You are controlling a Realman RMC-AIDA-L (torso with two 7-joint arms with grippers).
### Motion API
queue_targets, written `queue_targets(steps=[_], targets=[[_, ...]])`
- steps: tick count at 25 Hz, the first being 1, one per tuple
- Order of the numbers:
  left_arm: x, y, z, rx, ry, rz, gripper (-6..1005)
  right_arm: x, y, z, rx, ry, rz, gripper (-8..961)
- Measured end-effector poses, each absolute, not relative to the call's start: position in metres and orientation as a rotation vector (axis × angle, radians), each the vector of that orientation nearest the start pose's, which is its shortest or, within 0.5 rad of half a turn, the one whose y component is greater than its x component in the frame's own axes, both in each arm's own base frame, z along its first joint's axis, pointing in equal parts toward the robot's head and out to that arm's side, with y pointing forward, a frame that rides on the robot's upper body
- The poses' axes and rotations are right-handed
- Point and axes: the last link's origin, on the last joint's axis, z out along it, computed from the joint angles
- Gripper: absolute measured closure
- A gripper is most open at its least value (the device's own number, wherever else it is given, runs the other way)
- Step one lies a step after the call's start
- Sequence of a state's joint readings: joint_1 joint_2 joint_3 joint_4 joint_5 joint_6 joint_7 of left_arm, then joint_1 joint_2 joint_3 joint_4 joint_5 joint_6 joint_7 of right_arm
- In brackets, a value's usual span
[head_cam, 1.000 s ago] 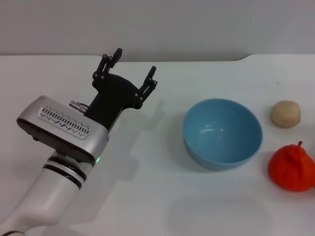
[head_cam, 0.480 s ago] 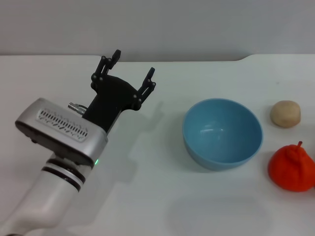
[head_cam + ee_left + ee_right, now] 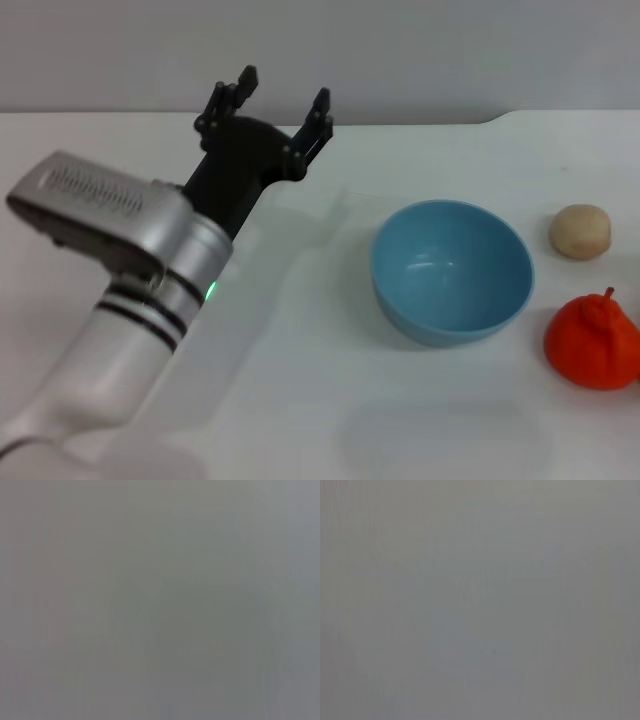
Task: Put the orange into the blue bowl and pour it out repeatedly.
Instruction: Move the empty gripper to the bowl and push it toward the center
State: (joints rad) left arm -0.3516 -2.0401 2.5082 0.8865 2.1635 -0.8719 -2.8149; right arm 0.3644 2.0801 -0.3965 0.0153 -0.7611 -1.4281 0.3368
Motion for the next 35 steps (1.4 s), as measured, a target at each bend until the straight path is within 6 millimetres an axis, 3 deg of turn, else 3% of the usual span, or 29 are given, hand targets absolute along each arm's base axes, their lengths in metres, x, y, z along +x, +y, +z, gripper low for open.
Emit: queue_targets(steps=[7, 11, 16, 20, 26, 35], targets=[[-0.149, 0.347, -0.080, -2.047, -0.549, -0.751, 218, 0.377, 0.282, 0.050, -1.204, 0.592, 0.813, 280], [-0.131, 0.363, -0.061, -2.137, -0.647, -0.667, 217, 0.376, 0.281, 0.052, -1.205, 0.576, 0.817, 280], [-0.131, 0.381, -0.033, -2.281, -0.783, -0.460, 219, 0.375, 0.279, 0.053, -1.205, 0.564, 0.822, 281], [-0.128, 0.381, -0.008, -2.407, -0.916, -0.442, 221, 0.375, 0.280, 0.054, -1.205, 0.560, 0.822, 280], [-0.126, 0.370, -0.015, -2.496, -0.961, -0.437, 224, 0.374, 0.281, 0.053, -1.207, 0.559, 0.825, 279], [-0.125, 0.351, -0.058, -2.592, -0.979, -0.366, 229, 0.375, 0.281, 0.052, -1.208, 0.568, 0.821, 280]])
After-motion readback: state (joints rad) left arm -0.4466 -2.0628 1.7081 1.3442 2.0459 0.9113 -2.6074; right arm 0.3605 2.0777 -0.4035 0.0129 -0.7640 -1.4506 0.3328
